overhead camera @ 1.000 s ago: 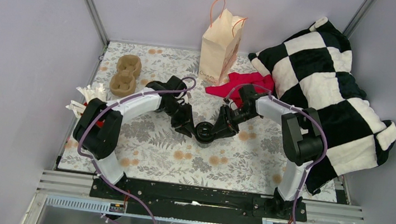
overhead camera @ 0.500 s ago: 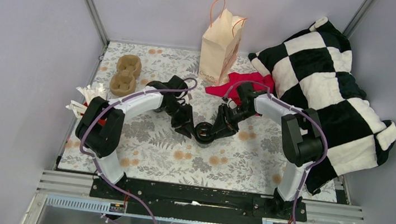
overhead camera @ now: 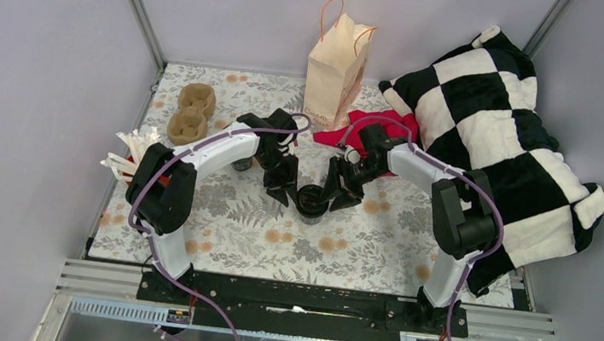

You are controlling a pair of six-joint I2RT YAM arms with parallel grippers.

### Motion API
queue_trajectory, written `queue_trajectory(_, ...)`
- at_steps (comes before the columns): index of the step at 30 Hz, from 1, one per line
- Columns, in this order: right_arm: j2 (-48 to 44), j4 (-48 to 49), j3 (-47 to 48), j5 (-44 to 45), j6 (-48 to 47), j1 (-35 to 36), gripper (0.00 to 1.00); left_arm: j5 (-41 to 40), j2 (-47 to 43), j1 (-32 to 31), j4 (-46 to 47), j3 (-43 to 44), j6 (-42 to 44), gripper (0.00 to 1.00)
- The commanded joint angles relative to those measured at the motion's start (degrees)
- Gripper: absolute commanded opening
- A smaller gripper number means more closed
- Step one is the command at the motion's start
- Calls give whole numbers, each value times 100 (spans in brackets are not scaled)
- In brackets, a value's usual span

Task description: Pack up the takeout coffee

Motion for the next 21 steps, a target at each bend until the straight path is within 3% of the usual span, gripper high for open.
queue_trajectory(1, -25, 285, -5, 902, -166, 199, 60, -453, 69, -95, 487, 42, 74, 35)
queue_trajectory(11, -476, 539, -163, 447, -95, 177, 68, -411, -53, -138, 515, -3, 52, 35)
queue_trajectory(21, -688, 764, -531, 257, -119, -3, 68, -558, -213, -139, 312, 112, 58, 36)
